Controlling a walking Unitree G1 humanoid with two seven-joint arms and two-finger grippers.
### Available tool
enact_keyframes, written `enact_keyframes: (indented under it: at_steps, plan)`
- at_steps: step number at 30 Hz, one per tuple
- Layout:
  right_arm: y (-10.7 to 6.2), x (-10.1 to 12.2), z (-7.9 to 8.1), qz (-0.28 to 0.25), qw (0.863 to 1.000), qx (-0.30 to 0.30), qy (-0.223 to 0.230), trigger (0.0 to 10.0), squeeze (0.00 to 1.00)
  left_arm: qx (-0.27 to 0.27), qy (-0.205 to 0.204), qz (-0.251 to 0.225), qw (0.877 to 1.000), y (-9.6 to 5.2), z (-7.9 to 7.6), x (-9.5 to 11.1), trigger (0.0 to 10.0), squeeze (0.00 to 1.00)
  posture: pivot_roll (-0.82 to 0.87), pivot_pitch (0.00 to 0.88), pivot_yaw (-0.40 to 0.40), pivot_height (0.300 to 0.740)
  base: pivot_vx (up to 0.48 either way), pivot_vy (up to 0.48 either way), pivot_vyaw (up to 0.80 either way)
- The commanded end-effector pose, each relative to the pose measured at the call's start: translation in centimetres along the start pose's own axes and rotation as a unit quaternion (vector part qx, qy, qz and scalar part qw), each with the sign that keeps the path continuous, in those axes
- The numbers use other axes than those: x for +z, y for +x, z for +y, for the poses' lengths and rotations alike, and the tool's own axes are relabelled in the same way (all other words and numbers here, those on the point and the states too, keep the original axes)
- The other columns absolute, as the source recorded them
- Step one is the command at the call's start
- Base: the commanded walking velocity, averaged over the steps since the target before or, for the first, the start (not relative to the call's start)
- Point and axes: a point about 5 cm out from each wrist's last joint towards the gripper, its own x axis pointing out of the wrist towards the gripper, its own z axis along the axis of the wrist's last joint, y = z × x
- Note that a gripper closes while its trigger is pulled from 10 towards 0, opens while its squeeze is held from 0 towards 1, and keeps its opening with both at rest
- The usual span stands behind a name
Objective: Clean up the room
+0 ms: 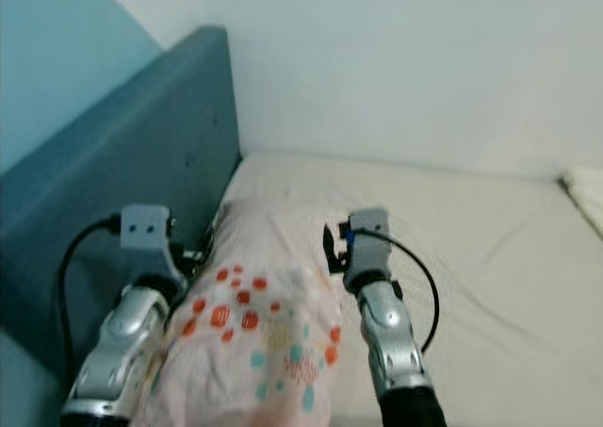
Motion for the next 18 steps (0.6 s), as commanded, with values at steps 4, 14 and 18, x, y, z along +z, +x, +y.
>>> enact_keyframes:
  at_steps: [4,14,18]
  plan:
    - [-0.24,-0.38,-0.77,0.011,1.0,-0.014,0.012,10.0,0.0,-0.015,0.008,0.002,1.0,0.23,-0.46,0.17,10.0,0.0,0.04,0.0,-0.086,0.74,0.0,0.0,0.0]
    - [-0.31,-0.73,-1.26,0.022,0.999,-0.037,0.018,10.0,0.0,-0.048,0.017,0.018,0.999,0.35,-1.08,-0.21,10.0,0.0,0.04,0.0,-0.075,0.74,0.0,0.0,0.0]
    - [-0.41,-0.86,-1.36,0.025,0.999,-0.044,0.02,10.0,0.0,-0.05,0.017,0.025,0.998,0.48,-1.13,-0.51,10.0,0.0,0.03,0.0,-0.068,0.74,0.0,0.0,0.0]
